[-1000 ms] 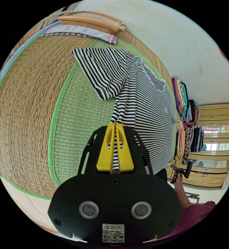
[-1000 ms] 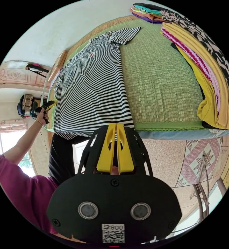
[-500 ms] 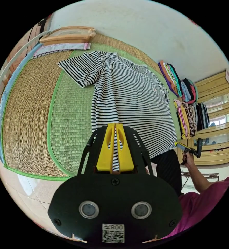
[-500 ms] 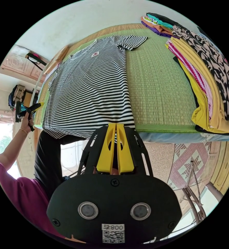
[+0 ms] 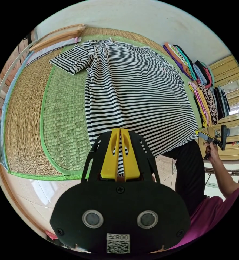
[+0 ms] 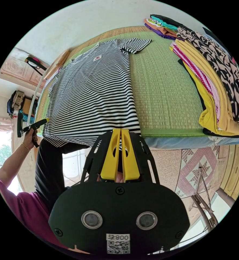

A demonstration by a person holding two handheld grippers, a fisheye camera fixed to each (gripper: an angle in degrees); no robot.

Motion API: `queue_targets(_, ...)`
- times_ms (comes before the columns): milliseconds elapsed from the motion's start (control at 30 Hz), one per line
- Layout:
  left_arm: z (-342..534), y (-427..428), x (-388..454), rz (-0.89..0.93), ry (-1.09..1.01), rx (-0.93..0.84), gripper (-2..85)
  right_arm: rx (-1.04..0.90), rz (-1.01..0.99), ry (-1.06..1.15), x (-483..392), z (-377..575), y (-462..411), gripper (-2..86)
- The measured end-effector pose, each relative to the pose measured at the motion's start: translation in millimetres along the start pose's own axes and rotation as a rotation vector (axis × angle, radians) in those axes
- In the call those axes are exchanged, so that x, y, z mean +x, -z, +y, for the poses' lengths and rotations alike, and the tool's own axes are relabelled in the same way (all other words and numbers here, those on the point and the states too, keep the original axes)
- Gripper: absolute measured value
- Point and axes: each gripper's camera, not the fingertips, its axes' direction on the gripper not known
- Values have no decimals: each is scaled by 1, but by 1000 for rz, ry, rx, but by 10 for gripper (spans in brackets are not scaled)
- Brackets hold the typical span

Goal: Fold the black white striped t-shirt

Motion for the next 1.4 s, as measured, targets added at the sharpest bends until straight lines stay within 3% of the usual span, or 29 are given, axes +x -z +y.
queue_targets(433,-9,-82,57,-259,-140,9,2,25,28,-11,-8,8,3,2)
queue_targets(633,-22,-111,38,-162,-53,-19,1,3,-38,-42,7,10,12,2)
queue_targets(833,-33,-116,23,-54,-11,90,1,129,-30,-88,38,15,43,9)
queue_targets(1033,-82,-156,52,87,-128,93,2,249,-77,-107,56,-24,52,46)
queue_targets(1400,-247,-293,186,280,-452,43,12,388,-61,-57,45,-150,21,84)
